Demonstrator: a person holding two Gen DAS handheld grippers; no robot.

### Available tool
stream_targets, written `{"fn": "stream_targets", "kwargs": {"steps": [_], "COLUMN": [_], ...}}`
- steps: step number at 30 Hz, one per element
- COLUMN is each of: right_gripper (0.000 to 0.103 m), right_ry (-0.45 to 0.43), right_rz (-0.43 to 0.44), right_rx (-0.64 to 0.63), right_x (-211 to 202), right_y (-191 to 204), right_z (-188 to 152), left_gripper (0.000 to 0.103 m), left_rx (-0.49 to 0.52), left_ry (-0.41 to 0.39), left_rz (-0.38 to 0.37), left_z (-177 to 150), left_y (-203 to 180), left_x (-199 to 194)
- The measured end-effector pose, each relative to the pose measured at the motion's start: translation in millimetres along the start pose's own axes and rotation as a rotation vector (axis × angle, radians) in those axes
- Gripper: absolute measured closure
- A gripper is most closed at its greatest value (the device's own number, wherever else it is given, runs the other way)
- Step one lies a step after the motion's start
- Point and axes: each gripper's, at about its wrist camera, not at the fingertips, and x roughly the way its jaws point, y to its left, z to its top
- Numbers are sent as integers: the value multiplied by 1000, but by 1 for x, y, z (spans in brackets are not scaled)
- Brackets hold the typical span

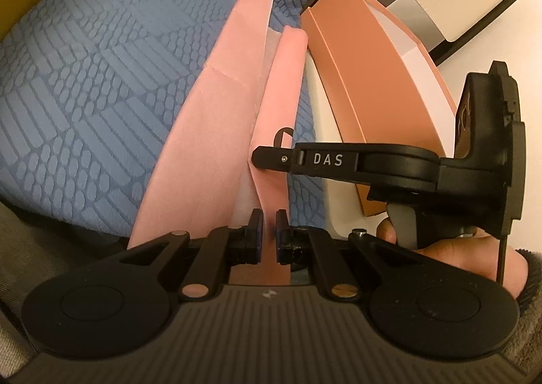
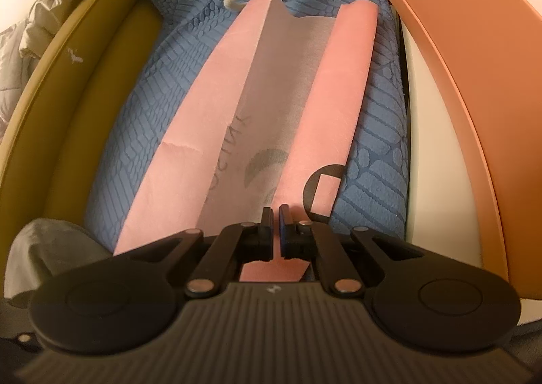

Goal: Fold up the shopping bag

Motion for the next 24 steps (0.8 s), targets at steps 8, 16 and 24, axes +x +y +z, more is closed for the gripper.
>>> {"fn": "stream_targets", "kwargs": {"steps": [8, 16, 24], "right_gripper": [99, 99, 99], "right_ry": [9, 9, 10], "right_rz": [14, 18, 38], "right_rx": [10, 11, 46], "right_x": [0, 0, 0], "right_y": [-2, -3, -7], "right_z": [0, -1, 0], "left_gripper": [96, 96, 96], "left_rx": [21, 28, 51], "left_ry": [-1, -10, 61], "left_rz": [29, 7, 4], "left_z": [-3, -2, -7], "left_y": [0, 0, -7], "left_x": [-3, -7, 23]}}
